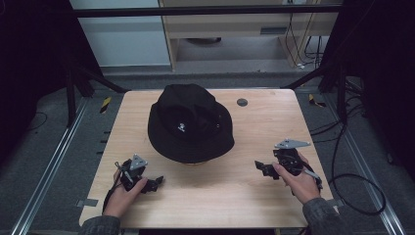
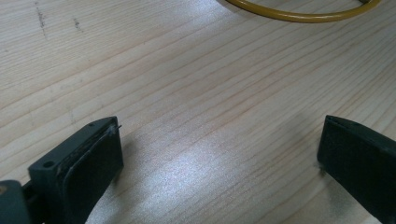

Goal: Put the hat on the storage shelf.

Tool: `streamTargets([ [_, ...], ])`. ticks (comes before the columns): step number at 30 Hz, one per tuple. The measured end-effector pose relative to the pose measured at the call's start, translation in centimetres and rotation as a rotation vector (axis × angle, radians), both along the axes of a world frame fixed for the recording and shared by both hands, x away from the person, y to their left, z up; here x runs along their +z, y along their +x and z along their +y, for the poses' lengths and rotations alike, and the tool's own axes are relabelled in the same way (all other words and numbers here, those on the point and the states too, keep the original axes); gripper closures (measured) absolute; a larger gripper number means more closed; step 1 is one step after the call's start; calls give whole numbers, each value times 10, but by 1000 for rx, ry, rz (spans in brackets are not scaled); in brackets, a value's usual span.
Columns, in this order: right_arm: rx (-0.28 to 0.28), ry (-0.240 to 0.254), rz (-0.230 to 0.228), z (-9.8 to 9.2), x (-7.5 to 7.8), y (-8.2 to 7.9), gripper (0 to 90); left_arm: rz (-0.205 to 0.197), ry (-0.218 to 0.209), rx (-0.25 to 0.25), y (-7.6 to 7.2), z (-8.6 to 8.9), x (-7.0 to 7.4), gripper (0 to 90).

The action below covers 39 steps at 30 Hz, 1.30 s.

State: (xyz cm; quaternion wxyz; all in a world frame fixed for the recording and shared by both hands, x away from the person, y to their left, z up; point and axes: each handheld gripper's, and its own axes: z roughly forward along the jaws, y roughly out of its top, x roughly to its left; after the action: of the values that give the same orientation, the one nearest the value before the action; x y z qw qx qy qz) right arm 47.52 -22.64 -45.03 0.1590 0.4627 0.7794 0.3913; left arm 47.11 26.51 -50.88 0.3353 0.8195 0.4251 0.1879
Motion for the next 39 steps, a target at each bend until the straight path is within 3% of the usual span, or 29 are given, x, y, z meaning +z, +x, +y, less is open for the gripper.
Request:
streamTargets([
  [11, -56, 25, 42, -2, -24, 7, 111, 0, 0, 0, 0, 0, 0, 0],
  [29, -88, -45, 90, 6, -51, 9, 90, 0, 0, 0, 0, 0, 0, 0],
  [33, -98, -72, 55, 10, -55, 6, 78, 0, 0, 0, 0, 0, 0, 0],
  [35, -91, -137, -5, 15, -60, 3, 62, 0, 0, 0, 0, 0, 0, 0],
  [39, -96, -129, -21, 16, -62, 0, 60, 0, 0, 0, 0, 0, 0, 0],
])
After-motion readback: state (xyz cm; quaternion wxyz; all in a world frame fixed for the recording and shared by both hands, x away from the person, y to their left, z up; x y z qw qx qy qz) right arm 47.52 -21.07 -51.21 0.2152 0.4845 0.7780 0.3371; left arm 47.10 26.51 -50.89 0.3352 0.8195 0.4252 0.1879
